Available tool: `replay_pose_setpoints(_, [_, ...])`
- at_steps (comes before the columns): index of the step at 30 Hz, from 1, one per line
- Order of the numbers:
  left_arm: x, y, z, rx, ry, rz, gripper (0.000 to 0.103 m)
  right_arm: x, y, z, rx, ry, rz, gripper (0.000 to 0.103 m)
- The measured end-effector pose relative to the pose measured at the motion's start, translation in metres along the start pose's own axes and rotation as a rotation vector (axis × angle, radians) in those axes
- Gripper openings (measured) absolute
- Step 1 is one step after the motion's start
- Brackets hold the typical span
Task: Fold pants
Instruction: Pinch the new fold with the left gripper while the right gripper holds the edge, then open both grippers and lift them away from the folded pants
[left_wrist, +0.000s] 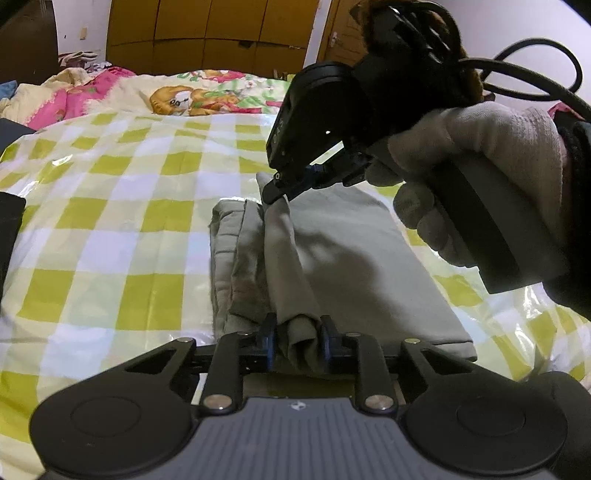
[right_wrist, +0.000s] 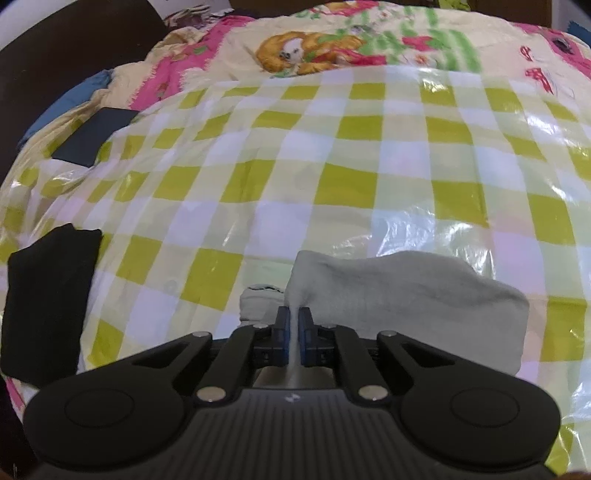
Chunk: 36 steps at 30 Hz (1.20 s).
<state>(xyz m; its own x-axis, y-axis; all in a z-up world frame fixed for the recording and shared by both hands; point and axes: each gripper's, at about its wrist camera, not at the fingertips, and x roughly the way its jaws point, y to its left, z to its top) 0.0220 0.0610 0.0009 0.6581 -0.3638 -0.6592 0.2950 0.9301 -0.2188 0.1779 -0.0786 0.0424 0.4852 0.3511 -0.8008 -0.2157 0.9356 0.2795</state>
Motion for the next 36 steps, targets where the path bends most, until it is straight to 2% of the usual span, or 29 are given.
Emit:
replay_pose_setpoints(5, [-0.019, 0.006, 0.002, -0.034, -0.058, -0.027, 0.031, -0.024, 0.008, 0.006, 0.003, -0.049, 0.058, 0.005])
replay_pose_setpoints(8, [-0.025, 0.016, 0.002, -0.072, -0.066, -0.026, 0.031, -0.025, 0.02, 0.01, -0.004, -0.051, 0.086, 0.005])
replay_pose_setpoints(16, [-0.01, 0.066, -0.011, -0.257, 0.017, -0.011, 0.032, 0.039, 0.05, -0.003, -0.048, 0.009, 0.084, 0.007])
replay_pose_setpoints(19, [-0.014, 0.068, -0.011, -0.226, 0.012, 0.027, 0.038, 0.054, 0.049, -0.009, -0.005, 0.005, 0.133, 0.014])
replay_pose_setpoints(20, [-0.016, 0.068, -0.011, -0.216, 0.012, 0.039, 0.042, 0.057, 0.047, -0.01, 0.015, 0.014, 0.158, 0.016])
replay_pose_setpoints(22, [-0.02, 0.07, -0.011, -0.21, 0.004, 0.068, 0.05, 0.054, 0.043, -0.01, 0.05, 0.005, 0.205, 0.028])
replay_pose_setpoints(26, [-0.034, 0.073, -0.009, -0.178, -0.019, 0.158, 0.054, 0.022, 0.037, -0.013, 0.036, -0.086, 0.231, 0.032])
replay_pose_setpoints(28, [-0.04, 0.07, -0.004, -0.153, -0.046, 0.222, 0.055, 0.0, 0.023, -0.018, 0.051, -0.141, 0.239, 0.043])
replay_pose_setpoints(29, [-0.041, 0.069, -0.001, -0.142, -0.058, 0.232, 0.055, -0.008, 0.015, -0.021, 0.058, -0.162, 0.24, 0.045])
replay_pose_setpoints(32, [-0.044, 0.056, 0.011, -0.094, -0.091, 0.223, 0.055, -0.027, -0.008, -0.03, 0.083, -0.225, 0.234, 0.045])
replay_pose_setpoints(36, [-0.026, 0.03, 0.023, 0.02, -0.092, 0.188, 0.056, -0.024, -0.038, -0.03, 0.156, -0.239, 0.221, 0.046])
